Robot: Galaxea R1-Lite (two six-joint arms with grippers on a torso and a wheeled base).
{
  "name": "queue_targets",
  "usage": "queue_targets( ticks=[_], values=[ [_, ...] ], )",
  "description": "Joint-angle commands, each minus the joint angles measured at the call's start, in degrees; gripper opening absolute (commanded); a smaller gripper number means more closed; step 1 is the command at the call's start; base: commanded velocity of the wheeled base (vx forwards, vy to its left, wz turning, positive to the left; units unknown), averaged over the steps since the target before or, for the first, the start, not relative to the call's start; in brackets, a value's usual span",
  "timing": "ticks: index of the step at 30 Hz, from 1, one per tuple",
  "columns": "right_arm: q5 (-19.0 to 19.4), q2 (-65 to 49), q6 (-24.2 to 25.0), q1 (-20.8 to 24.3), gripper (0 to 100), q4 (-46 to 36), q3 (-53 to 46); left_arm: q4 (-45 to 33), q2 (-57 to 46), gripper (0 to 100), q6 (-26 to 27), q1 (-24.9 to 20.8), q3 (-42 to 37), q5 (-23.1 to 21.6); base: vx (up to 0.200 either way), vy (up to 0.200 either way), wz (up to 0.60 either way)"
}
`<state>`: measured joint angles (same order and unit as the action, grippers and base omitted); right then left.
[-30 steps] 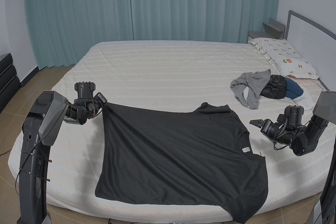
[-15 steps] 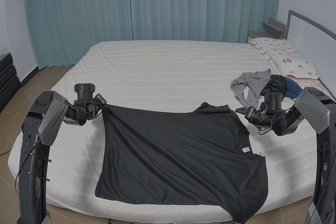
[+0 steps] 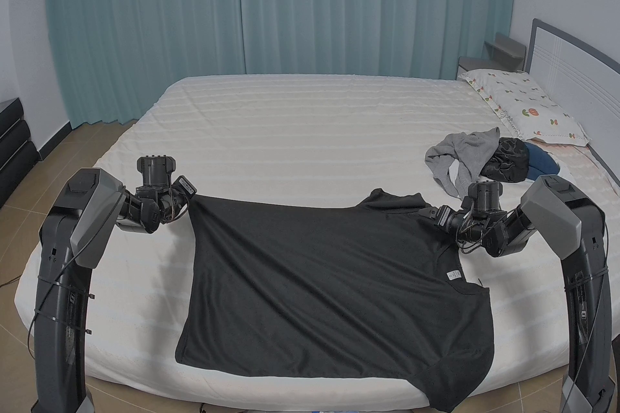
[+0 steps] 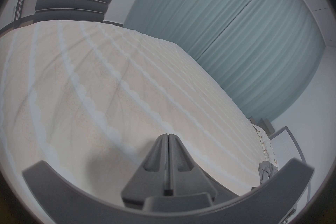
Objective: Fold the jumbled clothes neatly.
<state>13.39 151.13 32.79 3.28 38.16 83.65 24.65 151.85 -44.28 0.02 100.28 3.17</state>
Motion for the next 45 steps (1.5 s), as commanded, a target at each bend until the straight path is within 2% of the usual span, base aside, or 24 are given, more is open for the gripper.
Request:
queue_targets(
  ticks=[1, 5, 9, 12, 23, 27, 33, 39, 45],
  values=[
    [0.0, 0.3, 0.1, -0.5, 0, 0.4, 0.8, -0.2, -0.1, 0, 0.0, 0.0, 0.0, 0.0, 0.0, 0.0, 0.0],
    [-0.3, -0.1, -0.1, -0.9, 0, 0.7, 1.0, 0.0, 0.0, 0, 0.0, 0.0, 0.0, 0.1, 0.0, 0.0, 0.0],
    [-2.8, 0.7, -0.4, -0.6, 0, 3.0, 1.3, 0.1, 0.3, 0, 0.2, 0.0, 0.2, 0.1, 0.0, 0.0, 0.0],
    [-3.1, 1.0, -0.4, -0.6, 0, 5.3, 1.3, 0.2, 0.4, 0, 0.2, 0.0, 0.2, 0.1, 0.0, 0.0, 0.0],
    [-3.4, 0.8, -0.4, -0.6, 0, 5.3, 4.6, 0.3, 0.5, 0, 0.2, 0.0, 0.7, 0.1, 0.0, 0.0, 0.0],
    [-5.7, 1.2, -0.3, -0.8, 0, 5.0, 8.7, 0.4, 0.6, 0, 0.2, 0.0, 1.0, 0.1, 0.0, 0.0, 0.0],
    [-6.4, 3.0, -0.1, -0.5, 0, 5.6, 10.1, 0.5, 1.4, 0, 0.2, 0.1, 2.1, 0.0, 0.0, 0.0, 0.0],
    [-10.4, 5.9, -0.2, -0.2, 0, 5.6, 15.9, 0.4, 4.5, 0, 0.2, 0.0, 5.5, 0.2, 0.0, 0.0, 0.0],
    [-11.5, 7.3, -0.2, 0.2, 0, 6.0, 17.7, 0.5, 5.2, 0, 0.2, -0.6, 6.4, 0.0, 0.0, 0.0, 0.0]
  ],
)
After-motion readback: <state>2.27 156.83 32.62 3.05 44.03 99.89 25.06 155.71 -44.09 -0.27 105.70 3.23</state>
